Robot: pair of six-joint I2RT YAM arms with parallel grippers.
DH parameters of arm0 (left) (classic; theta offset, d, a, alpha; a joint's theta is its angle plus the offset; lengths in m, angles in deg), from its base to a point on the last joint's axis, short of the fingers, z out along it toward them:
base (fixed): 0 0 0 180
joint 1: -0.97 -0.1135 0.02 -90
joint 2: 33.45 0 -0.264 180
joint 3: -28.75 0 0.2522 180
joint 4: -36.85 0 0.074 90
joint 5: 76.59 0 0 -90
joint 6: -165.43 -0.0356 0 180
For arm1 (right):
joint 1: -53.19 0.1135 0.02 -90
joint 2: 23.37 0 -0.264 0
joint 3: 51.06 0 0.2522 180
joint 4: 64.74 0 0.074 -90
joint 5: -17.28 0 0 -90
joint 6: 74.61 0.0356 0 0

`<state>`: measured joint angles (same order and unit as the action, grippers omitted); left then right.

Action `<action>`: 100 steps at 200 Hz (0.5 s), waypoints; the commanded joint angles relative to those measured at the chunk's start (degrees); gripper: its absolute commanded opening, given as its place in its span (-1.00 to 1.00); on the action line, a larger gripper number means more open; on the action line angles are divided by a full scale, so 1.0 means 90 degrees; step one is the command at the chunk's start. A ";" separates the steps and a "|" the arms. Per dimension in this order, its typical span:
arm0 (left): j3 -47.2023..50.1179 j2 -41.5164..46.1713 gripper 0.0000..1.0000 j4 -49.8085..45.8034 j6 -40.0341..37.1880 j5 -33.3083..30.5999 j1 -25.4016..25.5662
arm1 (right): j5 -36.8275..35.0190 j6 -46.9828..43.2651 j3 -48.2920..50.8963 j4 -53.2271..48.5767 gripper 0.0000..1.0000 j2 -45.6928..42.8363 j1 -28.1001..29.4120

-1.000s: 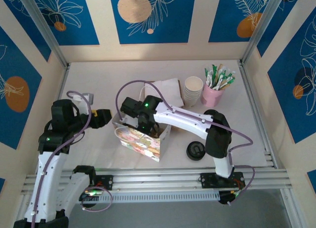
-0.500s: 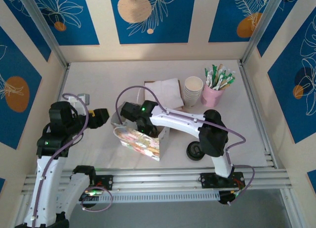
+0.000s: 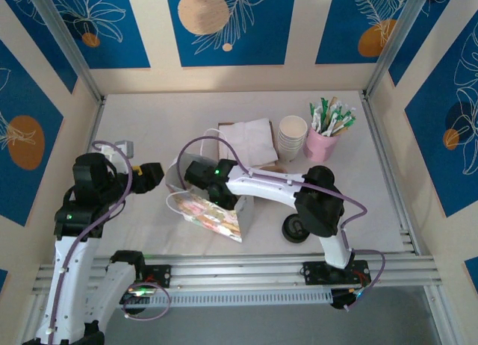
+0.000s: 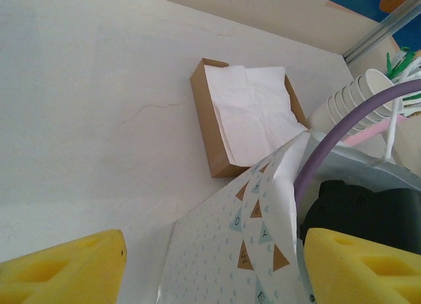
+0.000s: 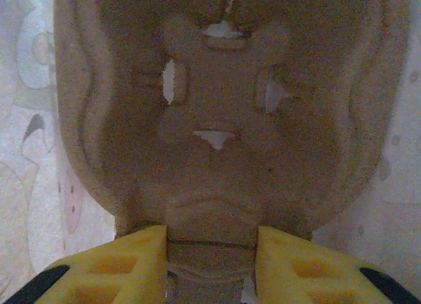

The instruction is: Pack the takeout coffee

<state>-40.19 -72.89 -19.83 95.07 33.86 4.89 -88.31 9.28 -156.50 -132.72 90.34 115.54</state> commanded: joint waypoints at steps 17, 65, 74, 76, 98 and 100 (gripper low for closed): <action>-0.0284 0.0011 0.44 -0.0163 0.0113 -0.0043 0.0033 | -0.0341 -0.0082 -0.0244 0.0192 0.02 -0.0590 0.0064; -0.0357 -0.0011 0.50 -0.0250 0.0067 -0.0067 0.0033 | -0.0564 -0.0151 -0.0538 0.0241 0.68 -0.1170 0.0107; -0.0386 -0.0027 0.51 -0.0275 0.0055 -0.0072 0.0033 | -0.0613 -0.0161 -0.0571 0.0243 0.70 -0.1273 0.0105; -0.0391 -0.0031 0.51 -0.0284 0.0054 -0.0074 0.0033 | -0.0624 -0.0161 -0.0581 0.0243 0.71 -0.1301 0.0104; -0.0441 -0.0070 0.54 -0.0308 0.0014 -0.0098 0.0033 | -0.0625 -0.0176 -0.0725 0.0286 0.76 -0.1615 0.0113; -0.0449 -0.0078 0.54 -0.0309 0.0015 -0.0105 0.0033 | -0.0628 -0.0173 -0.0728 0.0289 0.76 -0.1622 0.0113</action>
<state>-41.83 -73.29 -21.58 95.07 33.72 4.89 -92.73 8.25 -160.54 -130.49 79.21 116.19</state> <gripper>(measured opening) 0.764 0.865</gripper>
